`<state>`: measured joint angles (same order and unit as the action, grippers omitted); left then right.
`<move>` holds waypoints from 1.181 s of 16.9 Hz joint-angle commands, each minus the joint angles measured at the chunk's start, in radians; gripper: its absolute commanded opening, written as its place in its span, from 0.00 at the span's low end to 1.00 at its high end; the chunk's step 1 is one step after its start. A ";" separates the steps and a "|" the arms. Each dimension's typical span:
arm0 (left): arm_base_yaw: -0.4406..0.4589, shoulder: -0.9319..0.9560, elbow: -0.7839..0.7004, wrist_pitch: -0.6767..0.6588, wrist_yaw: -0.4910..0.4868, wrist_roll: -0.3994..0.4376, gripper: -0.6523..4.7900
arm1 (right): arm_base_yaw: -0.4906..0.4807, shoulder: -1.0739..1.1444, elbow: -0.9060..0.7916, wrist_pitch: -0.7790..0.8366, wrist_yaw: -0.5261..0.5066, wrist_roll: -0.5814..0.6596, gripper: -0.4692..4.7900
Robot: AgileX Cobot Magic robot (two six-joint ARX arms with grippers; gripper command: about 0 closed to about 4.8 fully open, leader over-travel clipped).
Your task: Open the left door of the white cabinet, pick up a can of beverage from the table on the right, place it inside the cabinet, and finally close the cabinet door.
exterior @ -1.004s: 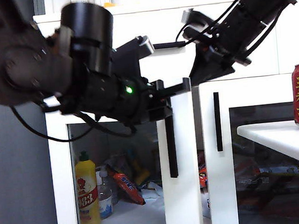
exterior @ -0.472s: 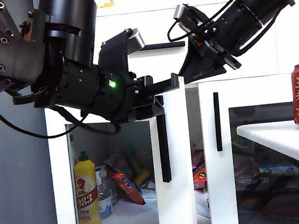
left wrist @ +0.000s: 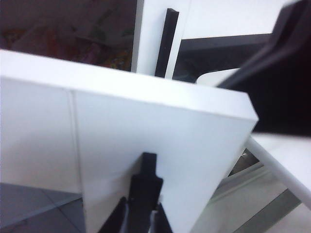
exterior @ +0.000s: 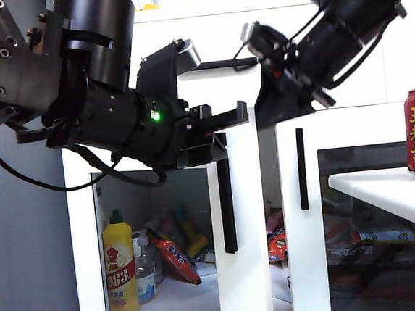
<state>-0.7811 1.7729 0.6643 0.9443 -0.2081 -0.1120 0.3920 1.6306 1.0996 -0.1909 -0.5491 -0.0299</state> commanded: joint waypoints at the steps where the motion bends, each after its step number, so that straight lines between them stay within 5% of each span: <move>1: 0.016 -0.023 0.020 0.063 -0.076 -0.016 0.11 | 0.014 0.030 0.001 -0.031 -0.078 0.040 0.09; 9: 0.014 -0.050 0.019 -0.198 0.031 -0.026 0.15 | 0.130 0.029 0.003 -0.014 -0.074 0.067 0.09; 10: 0.015 -0.052 0.019 -0.216 0.034 -0.027 0.30 | 0.133 0.029 0.003 -0.015 -0.074 0.068 0.09; 11: 0.014 -0.052 0.015 -0.240 0.040 -0.027 0.88 | 0.133 0.029 0.003 -0.015 -0.082 0.069 0.09; 12: 0.014 -0.052 0.008 -0.252 0.056 -0.026 1.00 | 0.130 0.029 0.003 -0.016 -0.080 0.079 0.09; 14: 0.015 -0.066 0.001 -0.343 0.111 -0.026 1.00 | 0.131 0.029 0.003 -0.016 -0.081 0.083 0.09; 16: 0.014 -0.151 -0.005 -0.598 0.144 -0.027 1.00 | 0.133 0.029 0.003 -0.017 -0.085 0.099 0.09; 20: 0.005 -0.490 -0.087 -0.920 0.258 -0.057 1.00 | 0.133 0.029 0.003 -0.016 -0.086 0.112 0.09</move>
<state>-0.7700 1.3342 0.5812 0.0868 0.0338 -0.1513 0.5236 1.6657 1.0988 -0.2195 -0.6285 0.0799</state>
